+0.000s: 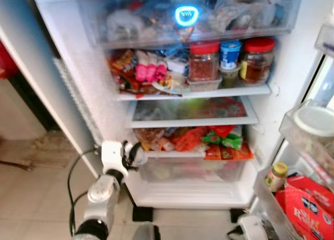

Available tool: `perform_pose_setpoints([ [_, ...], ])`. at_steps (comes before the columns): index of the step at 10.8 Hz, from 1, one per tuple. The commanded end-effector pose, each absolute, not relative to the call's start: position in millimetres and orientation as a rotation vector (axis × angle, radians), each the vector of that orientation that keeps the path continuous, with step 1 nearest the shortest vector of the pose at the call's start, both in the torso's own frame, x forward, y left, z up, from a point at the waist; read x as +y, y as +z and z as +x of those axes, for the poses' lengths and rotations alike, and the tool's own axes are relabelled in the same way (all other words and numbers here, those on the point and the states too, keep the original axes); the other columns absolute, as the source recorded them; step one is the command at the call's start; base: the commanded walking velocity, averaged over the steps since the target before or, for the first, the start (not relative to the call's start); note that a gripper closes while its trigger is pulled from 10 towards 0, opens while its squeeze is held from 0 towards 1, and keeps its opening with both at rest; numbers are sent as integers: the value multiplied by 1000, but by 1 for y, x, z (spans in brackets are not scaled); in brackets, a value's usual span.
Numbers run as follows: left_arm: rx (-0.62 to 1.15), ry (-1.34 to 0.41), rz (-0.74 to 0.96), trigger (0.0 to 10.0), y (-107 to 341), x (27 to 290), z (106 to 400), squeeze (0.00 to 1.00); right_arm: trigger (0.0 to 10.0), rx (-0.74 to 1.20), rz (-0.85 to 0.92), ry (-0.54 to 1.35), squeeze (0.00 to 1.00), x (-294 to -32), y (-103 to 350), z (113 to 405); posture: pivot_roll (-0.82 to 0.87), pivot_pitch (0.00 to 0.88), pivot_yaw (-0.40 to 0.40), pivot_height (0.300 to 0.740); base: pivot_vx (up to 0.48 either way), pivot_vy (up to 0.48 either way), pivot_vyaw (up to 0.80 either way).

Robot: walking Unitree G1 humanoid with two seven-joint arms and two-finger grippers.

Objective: Restocking fridge

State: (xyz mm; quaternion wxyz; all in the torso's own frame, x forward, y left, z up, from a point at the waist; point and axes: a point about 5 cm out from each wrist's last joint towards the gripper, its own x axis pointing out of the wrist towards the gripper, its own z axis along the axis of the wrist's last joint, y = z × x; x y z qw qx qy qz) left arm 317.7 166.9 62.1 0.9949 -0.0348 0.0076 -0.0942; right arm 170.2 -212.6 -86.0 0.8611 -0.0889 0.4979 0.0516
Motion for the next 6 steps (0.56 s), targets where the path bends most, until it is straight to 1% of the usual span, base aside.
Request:
perform_pose_setpoints([
  [1, 2, -194, -48, 10000, 68, 170, 322, 0, 10000, 1029, -186, 107, 0, -213, -84, 175, 46, 0, 60, 634, 0, 0, 0],
  [5, -19, -219, -14, 10000, 73, 167, 324, 0, 10000, 1021, -178, 103, 0, -213, -84, 175, 50, 0, 61, 634, 0, 0, 0],
  [6, -23, -222, -9, 10000, 74, 167, 324, 0, 10000, 1022, -185, 108, 0, -213, -84, 175, 50, 0, 60, 634, 240, 0, 0],
])
